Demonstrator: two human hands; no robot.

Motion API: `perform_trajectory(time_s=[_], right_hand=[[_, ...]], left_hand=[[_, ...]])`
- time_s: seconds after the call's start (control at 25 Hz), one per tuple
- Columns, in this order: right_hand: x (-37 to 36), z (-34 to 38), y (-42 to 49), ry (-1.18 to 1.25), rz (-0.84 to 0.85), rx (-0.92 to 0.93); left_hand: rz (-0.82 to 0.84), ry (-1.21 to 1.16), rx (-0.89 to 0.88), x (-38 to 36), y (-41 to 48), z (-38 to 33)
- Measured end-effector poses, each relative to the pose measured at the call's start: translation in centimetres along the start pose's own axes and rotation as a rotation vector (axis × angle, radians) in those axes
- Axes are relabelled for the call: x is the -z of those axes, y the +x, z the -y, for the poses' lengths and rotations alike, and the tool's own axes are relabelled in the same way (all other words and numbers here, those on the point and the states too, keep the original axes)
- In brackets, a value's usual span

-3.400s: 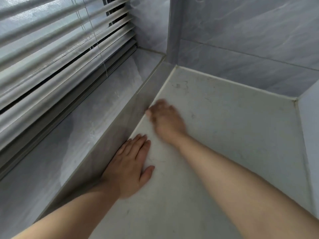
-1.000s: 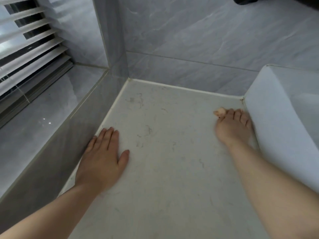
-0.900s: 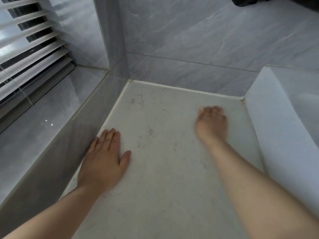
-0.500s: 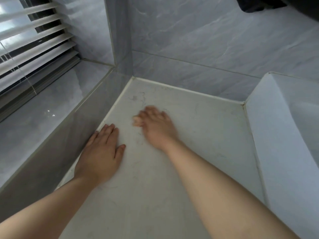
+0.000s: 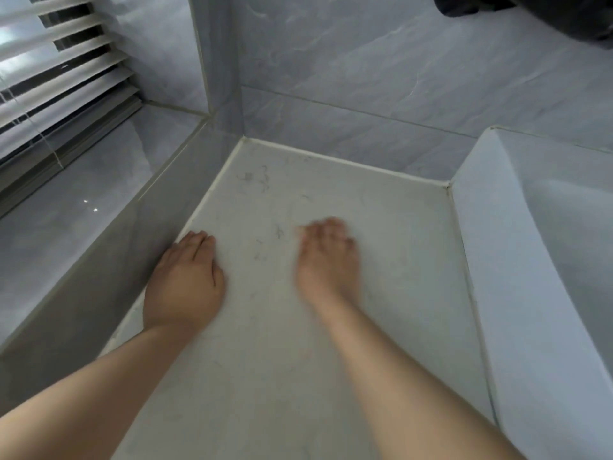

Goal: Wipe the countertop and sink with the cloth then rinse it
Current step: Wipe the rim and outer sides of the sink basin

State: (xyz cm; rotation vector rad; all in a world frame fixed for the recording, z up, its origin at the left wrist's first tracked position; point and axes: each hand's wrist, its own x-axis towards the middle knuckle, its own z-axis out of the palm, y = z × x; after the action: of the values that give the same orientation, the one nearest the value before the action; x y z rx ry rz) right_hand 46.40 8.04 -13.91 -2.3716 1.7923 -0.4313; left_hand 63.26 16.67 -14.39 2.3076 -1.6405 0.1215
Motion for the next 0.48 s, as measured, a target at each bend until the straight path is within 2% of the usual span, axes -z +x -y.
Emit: perform_trajectory(time_s=[0.12, 0.2, 0.28, 0.36, 0.48], right_hand=[[-0.4, 6.3, -3.3, 0.064, 0.222, 0.404], [0.4, 4.4, -4.1, -0.005, 0.254, 0.478], [1.4, -0.9, -4.0, -0.103, 0.179, 0.336], [2.9, -7.2, -4.2, -0.175, 0.080, 0.074], [5.1, -12.9, -5.6, -0.190, 0.081, -0.217]], left_hand=[[0.042, -0.035, -0.011, 0.2, -0.3, -0.1], [0.079, 0.002, -0.041, 0.4, -0.3, 0.0], [0.107, 0.047, -0.027, 0.8, -0.5, -0.5], [0.204, 0.108, -0.007, 1.1, -1.0, -1.5], [0.332, 0.139, -0.109, 1.2, -3.2, -4.3]])
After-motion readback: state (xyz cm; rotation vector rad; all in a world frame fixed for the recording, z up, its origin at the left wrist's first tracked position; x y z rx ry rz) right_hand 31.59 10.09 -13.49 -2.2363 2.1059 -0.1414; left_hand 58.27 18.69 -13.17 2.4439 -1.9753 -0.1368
